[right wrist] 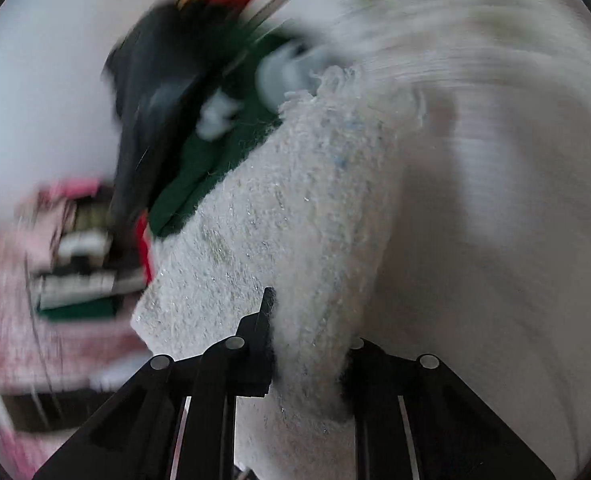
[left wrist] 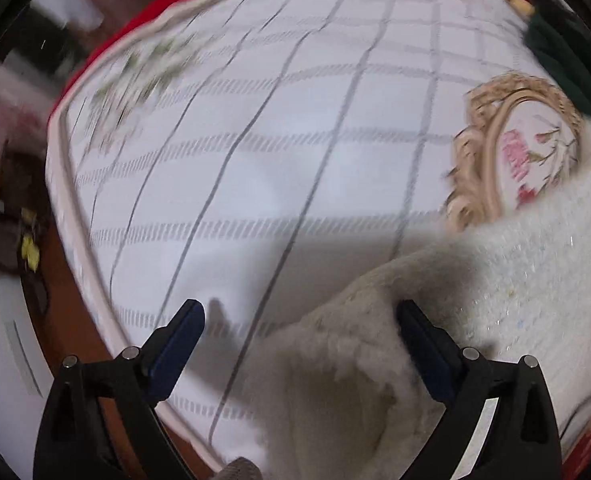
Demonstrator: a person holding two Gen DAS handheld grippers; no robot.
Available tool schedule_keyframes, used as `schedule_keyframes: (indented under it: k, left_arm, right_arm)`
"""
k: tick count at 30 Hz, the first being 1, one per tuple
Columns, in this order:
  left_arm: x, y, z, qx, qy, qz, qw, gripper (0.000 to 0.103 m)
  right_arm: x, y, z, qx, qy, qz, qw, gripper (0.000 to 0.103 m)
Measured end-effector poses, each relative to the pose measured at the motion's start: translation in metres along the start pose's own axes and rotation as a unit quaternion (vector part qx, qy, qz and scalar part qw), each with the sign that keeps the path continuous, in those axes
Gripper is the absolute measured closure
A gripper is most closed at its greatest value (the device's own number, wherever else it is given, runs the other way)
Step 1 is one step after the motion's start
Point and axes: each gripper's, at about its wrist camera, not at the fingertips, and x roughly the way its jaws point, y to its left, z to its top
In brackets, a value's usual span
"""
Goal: Fold large clothes
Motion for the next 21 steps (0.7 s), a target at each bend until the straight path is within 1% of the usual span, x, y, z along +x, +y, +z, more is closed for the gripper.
schedule_keyframes:
  k: [1, 3, 4, 5, 6, 8, 9, 10, 11, 13, 15, 17, 18, 19, 20, 21]
  left_arm:
    - [-0.005, -0.008, 0.011, 0.015, -0.012, -0.002, 0.9998, 0.004]
    - [-0.016, -0.020, 0.029, 0.030, -0.032, -0.009, 0.9990, 0.004]
    - [-0.026, -0.028, 0.038, 0.037, -0.047, -0.011, 0.9981, 0.004]
    - [-0.032, -0.033, 0.041, 0.042, -0.056, -0.011, 0.9975, 0.005]
    - [-0.041, -0.041, 0.047, 0.046, -0.067, -0.014, 0.9966, 0.005]
    - [-0.064, -0.054, 0.051, 0.051, -0.083, -0.031, 0.9948, 0.005]
    - [-0.071, -0.059, 0.046, 0.054, -0.087, -0.037, 0.9940, 0.005]
    - [-0.081, -0.068, 0.043, 0.060, -0.090, -0.043, 0.9932, 0.005]
    - [-0.089, -0.074, 0.035, 0.066, -0.092, -0.050, 0.9922, 0.004]
    - [-0.104, -0.098, 0.020, 0.080, -0.097, -0.056, 0.9905, 0.004]
    - [-0.112, -0.117, 0.007, 0.095, -0.089, -0.066, 0.9892, 0.004]
    - [-0.111, -0.132, -0.007, 0.106, -0.082, -0.076, 0.9880, 0.004]
    - [-0.110, -0.144, -0.016, 0.114, -0.073, -0.080, 0.9875, 0.004]
    - [-0.103, -0.152, -0.023, 0.120, -0.057, -0.083, 0.9877, 0.004]
    - [-0.101, -0.158, -0.026, 0.120, -0.049, -0.081, 0.9882, 0.004]
    - [-0.097, -0.163, -0.030, 0.117, -0.040, -0.080, 0.9891, 0.004]
  right_arm:
    - [-0.026, -0.017, -0.008, 0.006, -0.013, -0.020, 1.000, 0.086]
    - [-0.075, -0.044, -0.030, -0.008, -0.027, -0.083, 0.996, 0.085]
    - [-0.083, -0.049, -0.048, -0.019, -0.019, -0.107, 0.994, 0.080]
    - [-0.084, -0.054, -0.065, -0.027, -0.005, -0.130, 0.991, 0.075]
    - [-0.092, -0.066, -0.078, -0.031, 0.020, -0.159, 0.987, 0.070]
    - [-0.105, -0.085, -0.084, -0.027, 0.062, -0.183, 0.981, 0.067]
    - [-0.115, -0.093, -0.086, -0.024, 0.082, -0.195, 0.977, 0.060]
    - [-0.118, -0.094, -0.092, -0.026, 0.090, -0.207, 0.974, 0.058]
    - [-0.128, -0.093, -0.094, -0.035, 0.091, -0.225, 0.969, 0.058]
    - [-0.144, -0.073, -0.094, -0.078, 0.079, -0.263, 0.959, 0.058]
    - [-0.165, -0.045, -0.100, -0.145, 0.052, -0.305, 0.940, 0.058]
    - [-0.173, -0.022, -0.105, -0.200, 0.037, -0.314, 0.928, 0.058]
    - [-0.168, -0.004, -0.108, -0.229, 0.032, -0.319, 0.919, 0.057]
    - [-0.152, 0.017, -0.112, -0.269, 0.035, -0.318, 0.909, 0.055]
    - [-0.147, 0.028, -0.116, -0.293, 0.039, -0.308, 0.904, 0.055]
    - [-0.131, 0.044, -0.117, -0.310, 0.044, -0.294, 0.903, 0.055]
